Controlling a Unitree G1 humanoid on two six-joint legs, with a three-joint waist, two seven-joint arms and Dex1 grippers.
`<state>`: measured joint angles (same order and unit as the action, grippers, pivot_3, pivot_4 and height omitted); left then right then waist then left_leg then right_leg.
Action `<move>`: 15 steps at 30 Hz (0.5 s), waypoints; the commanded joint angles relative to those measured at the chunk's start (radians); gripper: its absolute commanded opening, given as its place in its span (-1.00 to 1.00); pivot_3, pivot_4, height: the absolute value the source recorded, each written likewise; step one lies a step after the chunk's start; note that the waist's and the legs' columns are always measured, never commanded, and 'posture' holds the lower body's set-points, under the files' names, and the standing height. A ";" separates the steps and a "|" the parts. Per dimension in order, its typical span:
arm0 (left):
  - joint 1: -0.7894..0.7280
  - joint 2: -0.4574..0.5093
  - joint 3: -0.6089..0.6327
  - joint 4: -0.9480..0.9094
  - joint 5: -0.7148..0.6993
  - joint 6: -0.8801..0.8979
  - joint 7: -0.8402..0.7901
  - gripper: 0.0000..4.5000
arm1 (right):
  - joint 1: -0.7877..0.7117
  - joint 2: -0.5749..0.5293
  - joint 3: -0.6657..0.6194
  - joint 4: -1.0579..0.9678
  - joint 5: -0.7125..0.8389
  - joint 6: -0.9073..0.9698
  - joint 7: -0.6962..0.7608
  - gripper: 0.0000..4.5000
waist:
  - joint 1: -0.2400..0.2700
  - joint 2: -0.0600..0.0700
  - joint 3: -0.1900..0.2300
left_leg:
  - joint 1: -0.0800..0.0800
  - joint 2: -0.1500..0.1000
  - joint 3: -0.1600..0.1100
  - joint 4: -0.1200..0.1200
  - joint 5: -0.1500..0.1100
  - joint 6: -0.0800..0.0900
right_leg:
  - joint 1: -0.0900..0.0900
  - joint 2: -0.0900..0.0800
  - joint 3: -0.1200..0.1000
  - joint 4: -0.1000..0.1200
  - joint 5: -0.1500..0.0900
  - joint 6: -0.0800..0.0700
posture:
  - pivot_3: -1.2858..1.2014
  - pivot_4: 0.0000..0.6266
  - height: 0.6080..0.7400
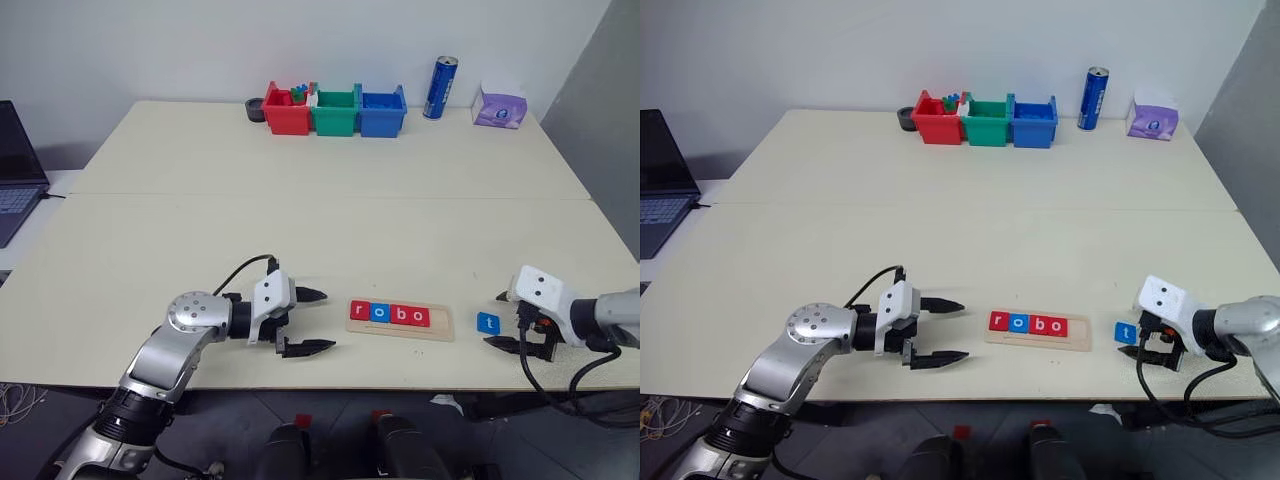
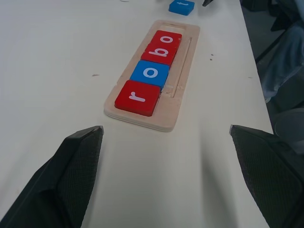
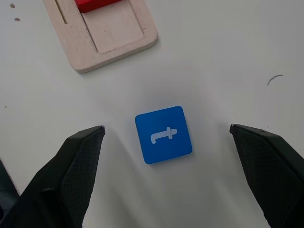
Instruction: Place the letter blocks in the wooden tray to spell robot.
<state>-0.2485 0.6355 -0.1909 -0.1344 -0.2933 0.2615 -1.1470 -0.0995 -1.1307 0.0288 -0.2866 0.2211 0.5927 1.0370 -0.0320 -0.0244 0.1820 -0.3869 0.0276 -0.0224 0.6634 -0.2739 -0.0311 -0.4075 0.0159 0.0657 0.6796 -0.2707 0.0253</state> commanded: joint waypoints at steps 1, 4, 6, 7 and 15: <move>-0.003 0.002 0.008 -0.045 -0.013 0.002 0.004 1.00 | -0.064 -0.007 0.056 0.060 -0.027 -0.037 0.063 0.99 | 0.000 0.000 0.000 | 0.000 0.000 0.000 0.000 0.000 0.000 | 0.000 0.000 0.000 0.000 0.000 0.000 | 0.03 -0.52 1.00; -0.005 0.002 0.010 -0.058 -0.015 0.011 0.008 1.00 | -0.104 0.007 0.095 0.101 -0.041 -0.037 0.083 0.99 | 0.000 0.000 0.000 | 0.000 0.000 0.000 0.000 0.000 0.000 | 0.000 0.000 0.000 0.000 0.000 0.000 | 0.03 -0.52 1.00; -0.005 0.005 0.012 -0.067 -0.018 0.017 0.006 1.00 | -0.117 0.012 0.112 0.122 -0.060 -0.047 0.086 0.92 | 0.000 0.000 0.000 | 0.000 0.000 0.000 0.000 0.000 0.000 | 0.000 0.000 0.000 0.000 0.000 0.000 | 0.03 -0.52 1.00; -0.005 0.007 0.013 -0.072 -0.020 0.019 0.004 1.00 | -0.121 0.016 0.115 0.129 -0.064 -0.047 0.085 0.83 | 0.001 0.000 0.000 | 0.000 0.000 0.000 0.000 0.000 0.000 | 0.000 0.000 0.000 0.000 0.000 0.000 | 0.03 -0.52 1.00; -0.019 0.012 0.014 -0.082 -0.024 0.030 -0.003 1.00 | -0.133 0.020 0.064 0.085 -0.019 -0.006 0.086 -0.36 | 0.001 0.000 0.000 | 0.001 0.000 0.000 0.001 0.000 0.000 | 0.001 0.000 0.000 0.001 0.000 0.000 | 0.03 -0.52 1.00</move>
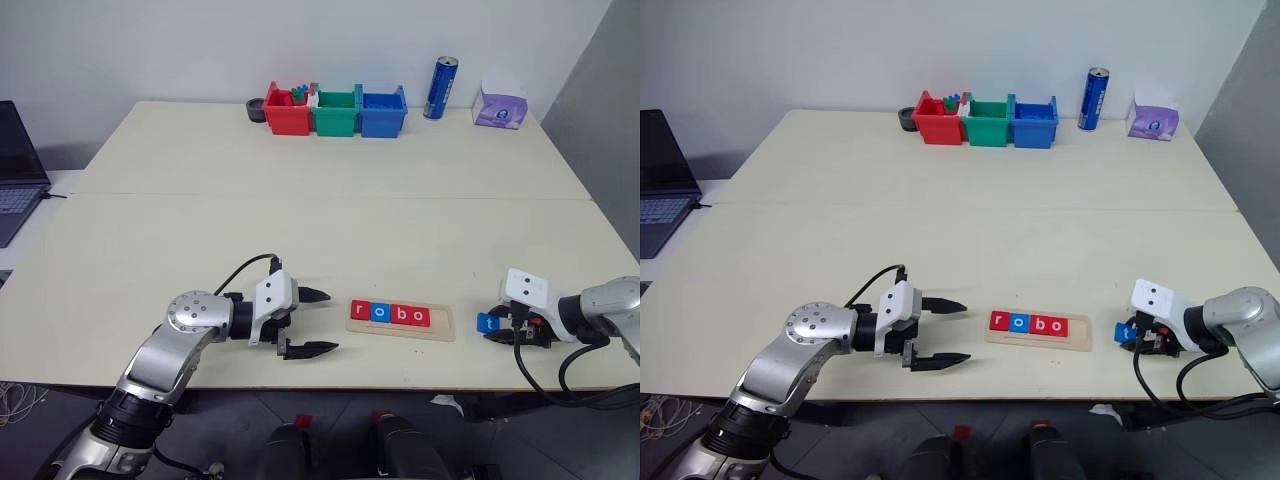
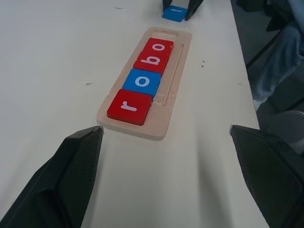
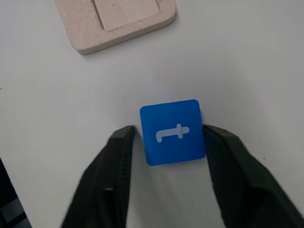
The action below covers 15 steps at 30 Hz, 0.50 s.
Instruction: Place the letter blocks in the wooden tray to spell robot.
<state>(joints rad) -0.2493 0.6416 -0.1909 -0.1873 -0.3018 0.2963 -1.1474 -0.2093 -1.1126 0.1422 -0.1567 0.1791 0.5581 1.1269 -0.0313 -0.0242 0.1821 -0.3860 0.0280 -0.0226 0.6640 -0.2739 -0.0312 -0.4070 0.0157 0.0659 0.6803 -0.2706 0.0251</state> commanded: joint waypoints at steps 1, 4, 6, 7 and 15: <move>-0.023 0.006 0.013 -0.026 -0.015 -0.003 -0.003 1.00 | -0.033 0.010 -0.064 -0.078 0.046 0.061 -0.010 -0.35 | 0.000 0.000 0.000 | 0.000 0.000 0.000 0.000 0.000 0.000 | 0.000 0.000 0.000 0.000 0.000 0.000 | 0.03 -0.52 1.00; -0.033 0.004 0.010 -0.026 -0.013 0.006 0.001 1.00 | -0.044 0.027 -0.070 -0.172 0.082 0.120 -0.019 -0.35 | -0.001 0.000 0.000 | 0.000 0.000 -0.001 0.000 0.000 0.000 | 0.000 0.000 0.000 0.000 0.000 0.000 | 0.03 -0.52 1.00; -0.037 0.004 0.008 -0.029 -0.012 0.011 0.002 1.00 | -0.050 0.039 -0.062 -0.216 0.098 0.149 -0.024 -0.35 | -0.001 0.000 0.000 | 0.000 0.000 -0.001 0.000 0.000 0.000 | 0.000 0.000 0.000 0.000 0.000 0.000 | 0.03 -0.52 1.00; -0.039 0.004 0.006 -0.030 -0.012 0.013 0.003 1.00 | -0.055 0.046 -0.056 -0.232 0.105 0.162 -0.026 -0.35 | -0.001 0.000 0.000 | 0.000 0.000 -0.001 0.000 0.000 0.000 | 0.000 0.000 0.000 0.000 0.000 0.000 | 0.03 -0.52 1.00; -0.040 0.004 0.009 -0.041 -0.011 0.025 0.010 1.00 | -0.109 0.064 0.042 -0.228 0.053 0.162 -0.023 -0.35 | 0.000 0.000 0.000 | 0.000 0.000 -0.001 0.000 0.000 0.000 | 0.000 0.000 0.000 0.000 0.000 0.000 | 0.03 -0.52 1.00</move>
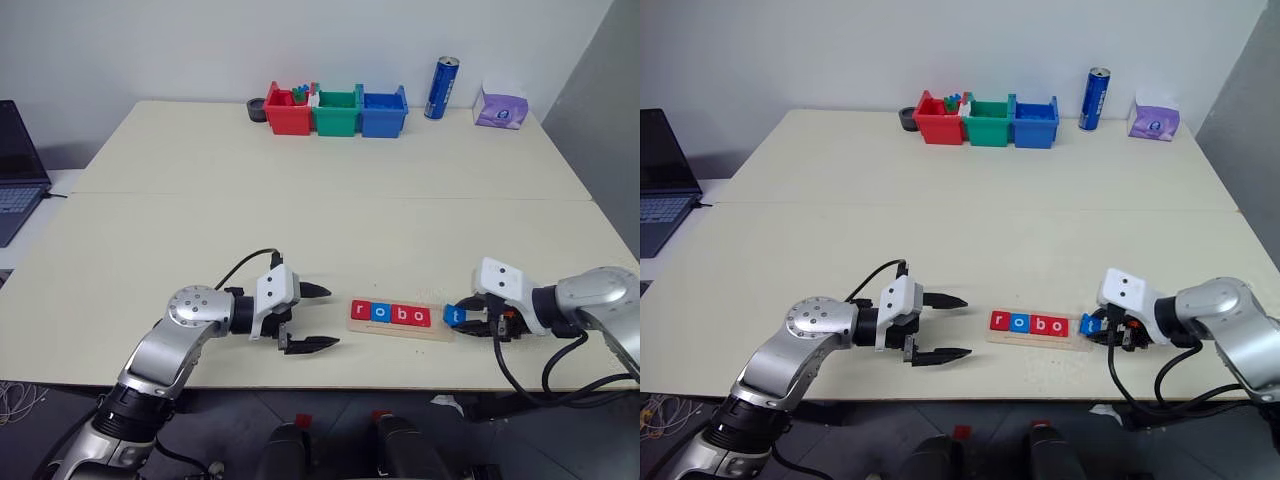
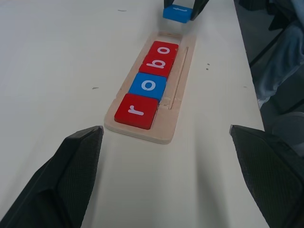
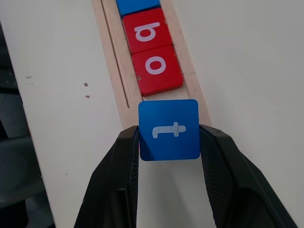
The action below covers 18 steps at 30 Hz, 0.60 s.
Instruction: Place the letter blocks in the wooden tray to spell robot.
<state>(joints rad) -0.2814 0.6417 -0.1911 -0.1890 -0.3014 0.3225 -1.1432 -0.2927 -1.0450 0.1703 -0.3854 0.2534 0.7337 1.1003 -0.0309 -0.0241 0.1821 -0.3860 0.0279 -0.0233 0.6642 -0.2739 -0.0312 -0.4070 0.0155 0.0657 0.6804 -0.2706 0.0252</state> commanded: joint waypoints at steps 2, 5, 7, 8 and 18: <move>-0.001 0.007 0.012 -0.045 -0.012 -0.002 0.007 1.00 | -0.042 0.002 0.034 0.007 -0.026 -0.020 0.009 -0.35 | 0.000 0.000 0.000 | 0.000 0.000 0.000 0.000 0.000 0.000 | 0.000 0.000 0.000 0.000 0.000 0.000 | 0.03 -0.52 1.00; 0.007 0.009 0.015 -0.048 -0.013 -0.003 0.010 1.00 | -0.071 0.023 0.061 0.018 -0.035 -0.017 0.004 -0.35 | -0.001 0.000 0.000 | 0.000 0.000 0.000 0.000 0.000 0.000 | 0.000 0.000 0.000 0.000 0.000 0.000 | 0.03 -0.52 1.00; 0.010 0.010 0.016 -0.048 -0.012 -0.005 0.012 1.00 | -0.083 0.028 0.080 0.029 -0.052 -0.029 0.011 -0.35 | -0.001 0.000 0.000 | 0.000 0.000 0.000 0.000 0.000 0.000 | 0.000 0.000 0.000 0.000 0.000 0.000 | 0.03 -0.52 1.00; 0.011 0.010 0.016 -0.049 -0.012 -0.006 0.013 1.00 | -0.090 0.033 0.089 0.039 -0.060 -0.034 0.012 -0.35 | 0.000 0.000 0.000 | 0.000 0.000 0.000 0.000 0.000 0.000 | 0.000 0.000 0.000 0.000 0.000 0.000 | 0.03 -0.52 1.00; 0.025 0.012 0.020 -0.048 -0.007 -0.021 0.027 1.00 | -0.134 0.039 0.137 0.094 -0.105 -0.073 0.050 -0.35 | -0.001 0.000 0.000 | 0.000 0.000 0.000 0.000 0.000 0.000 | 0.000 0.000 0.000 0.000 0.000 0.000 | 0.03 -0.52 1.00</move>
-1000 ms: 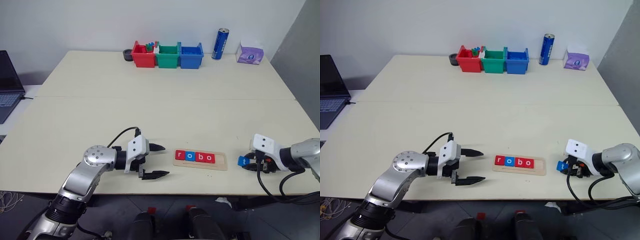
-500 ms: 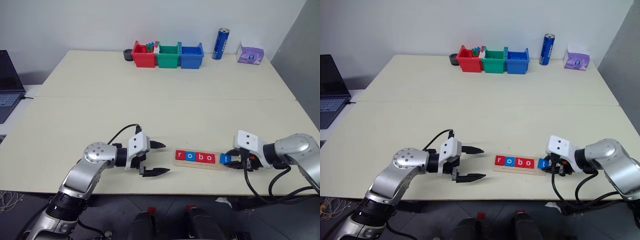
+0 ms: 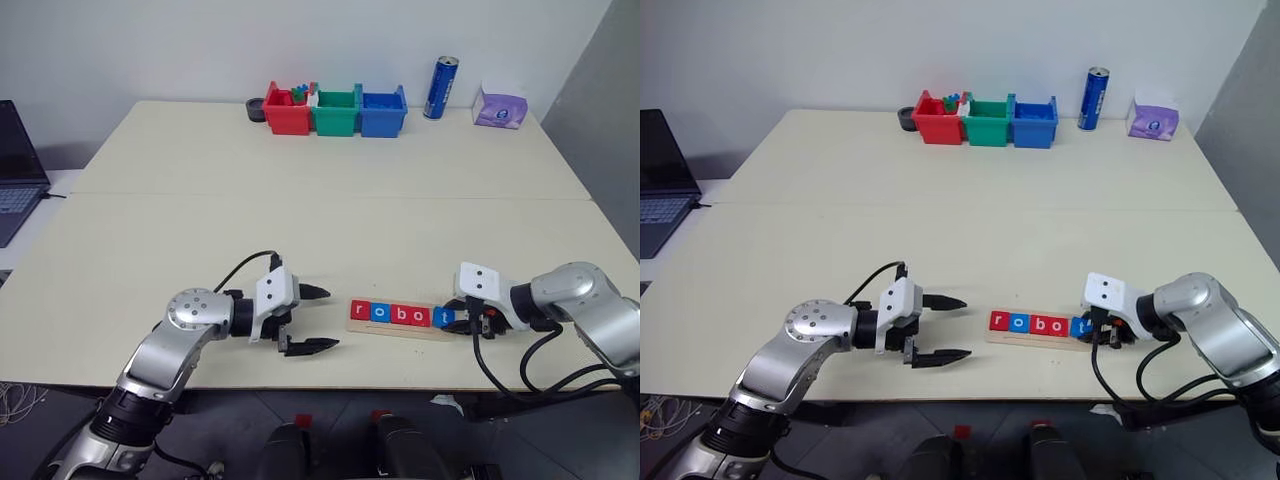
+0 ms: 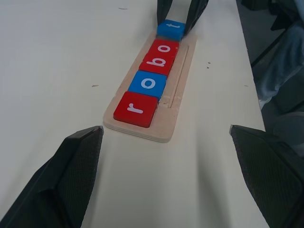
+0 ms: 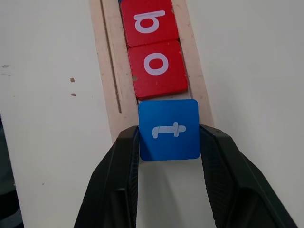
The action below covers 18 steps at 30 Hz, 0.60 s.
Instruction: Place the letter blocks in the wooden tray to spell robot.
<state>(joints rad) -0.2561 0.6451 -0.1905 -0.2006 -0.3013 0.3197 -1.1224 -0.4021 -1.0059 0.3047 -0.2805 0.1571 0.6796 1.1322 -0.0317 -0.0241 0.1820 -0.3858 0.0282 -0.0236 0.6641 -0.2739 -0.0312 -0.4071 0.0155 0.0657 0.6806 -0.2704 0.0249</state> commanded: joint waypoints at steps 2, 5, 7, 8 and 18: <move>0.000 0.007 0.018 -0.034 -0.005 -0.021 0.009 1.00 | -0.032 0.006 0.003 -0.012 -0.004 -0.012 0.028 -0.35 | 0.000 0.000 0.000 | 0.000 0.000 0.000 0.000 0.000 0.000 | 0.000 0.000 0.000 0.000 0.000 0.000 | 0.03 -0.52 1.00; 0.004 0.004 0.017 -0.034 -0.003 -0.024 0.013 1.00 | -0.036 0.011 0.006 -0.009 -0.009 -0.011 0.037 -0.35 | 0.000 0.000 0.000 | 0.000 0.000 0.000 0.000 0.000 0.000 | 0.000 0.000 0.000 0.000 0.000 0.000 | 0.03 -0.52 1.00; 0.006 0.004 0.017 -0.035 -0.004 -0.025 0.015 1.00 | -0.038 0.009 0.010 -0.007 -0.014 -0.012 0.044 -0.35 | 0.000 0.000 0.000 | 0.000 0.000 0.000 0.000 0.000 0.000 | 0.000 0.000 0.000 0.000 0.000 0.000 | 0.03 -0.52 1.00; 0.008 0.005 0.017 -0.036 -0.004 -0.026 0.015 1.00 | -0.039 0.008 0.013 -0.006 -0.017 -0.011 0.048 -0.35 | 0.000 0.000 0.000 | 0.000 0.000 0.000 0.000 0.000 0.000 | 0.000 0.000 0.000 0.000 0.000 0.000 | 0.03 -0.52 1.00; 0.012 0.004 0.011 -0.031 -0.004 -0.037 0.021 1.00 | -0.059 0.020 0.028 0.016 -0.034 -0.016 0.057 -0.35 | 0.000 0.000 0.000 | 0.000 0.000 0.000 0.000 0.000 0.000 | 0.000 0.000 0.000 0.000 0.001 -0.001 | 0.03 -0.52 1.00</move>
<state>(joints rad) -0.2460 0.6450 -0.1905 -0.2005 -0.3000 0.2977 -1.1024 -0.4390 -0.9853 0.3383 -0.2564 0.1335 0.6735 1.1793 -0.0314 -0.0241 0.1820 -0.3858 0.0282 -0.0238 0.6641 -0.2739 -0.0312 -0.4071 0.0155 0.0655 0.6807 -0.2696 0.0235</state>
